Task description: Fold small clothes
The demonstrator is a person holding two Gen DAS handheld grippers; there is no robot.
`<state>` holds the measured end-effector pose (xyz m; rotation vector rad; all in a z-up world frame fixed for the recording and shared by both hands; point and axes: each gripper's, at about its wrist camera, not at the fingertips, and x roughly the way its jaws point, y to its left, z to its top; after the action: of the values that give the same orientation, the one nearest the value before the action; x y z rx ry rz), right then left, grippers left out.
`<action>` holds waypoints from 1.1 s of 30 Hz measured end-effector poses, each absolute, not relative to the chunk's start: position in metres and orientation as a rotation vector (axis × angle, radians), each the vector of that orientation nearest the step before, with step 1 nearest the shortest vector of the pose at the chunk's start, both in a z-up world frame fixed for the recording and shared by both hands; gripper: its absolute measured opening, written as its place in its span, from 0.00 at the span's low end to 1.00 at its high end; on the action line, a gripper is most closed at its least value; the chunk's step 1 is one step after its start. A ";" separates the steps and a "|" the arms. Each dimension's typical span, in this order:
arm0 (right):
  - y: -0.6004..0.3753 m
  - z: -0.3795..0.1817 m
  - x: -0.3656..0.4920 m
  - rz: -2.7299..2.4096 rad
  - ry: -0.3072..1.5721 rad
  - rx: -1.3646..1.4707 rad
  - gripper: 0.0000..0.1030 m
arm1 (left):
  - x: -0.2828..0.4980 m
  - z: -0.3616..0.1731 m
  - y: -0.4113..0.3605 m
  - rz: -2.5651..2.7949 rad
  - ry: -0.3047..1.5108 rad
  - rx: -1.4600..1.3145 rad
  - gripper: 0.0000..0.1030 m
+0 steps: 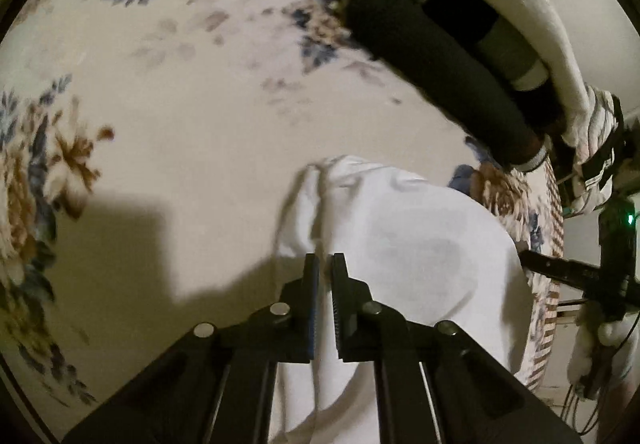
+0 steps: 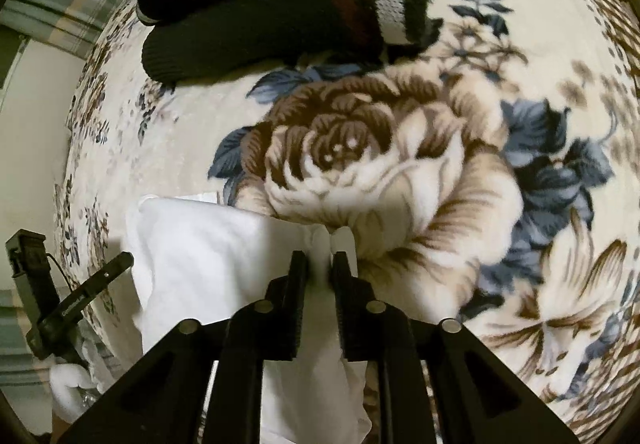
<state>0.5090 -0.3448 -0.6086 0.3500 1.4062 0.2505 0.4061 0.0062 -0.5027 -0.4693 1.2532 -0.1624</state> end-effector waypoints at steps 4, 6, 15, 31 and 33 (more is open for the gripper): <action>-0.348 -0.607 0.503 0.246 1.410 0.377 0.21 | 0.404 -0.514 0.024 -0.224 1.284 -0.679 0.31; -0.350 -0.607 0.500 0.243 1.410 0.386 0.22 | 0.402 -0.524 0.024 -0.235 1.304 -0.747 0.46; -0.351 -0.614 0.494 0.235 1.423 0.377 0.22 | 0.405 -0.531 0.002 -0.230 1.289 -0.703 0.43; -0.345 -0.615 0.492 0.245 1.416 0.378 0.22 | 0.398 -0.520 0.011 -0.151 1.179 -0.578 0.02; -0.346 -0.614 0.491 0.245 1.412 0.381 0.22 | 0.399 -0.512 0.013 -0.135 1.161 -0.499 0.02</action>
<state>0.4905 -0.3455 -0.6144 0.3811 1.4120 0.2449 0.3993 0.0130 -0.5118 -0.4991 1.1614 -0.1349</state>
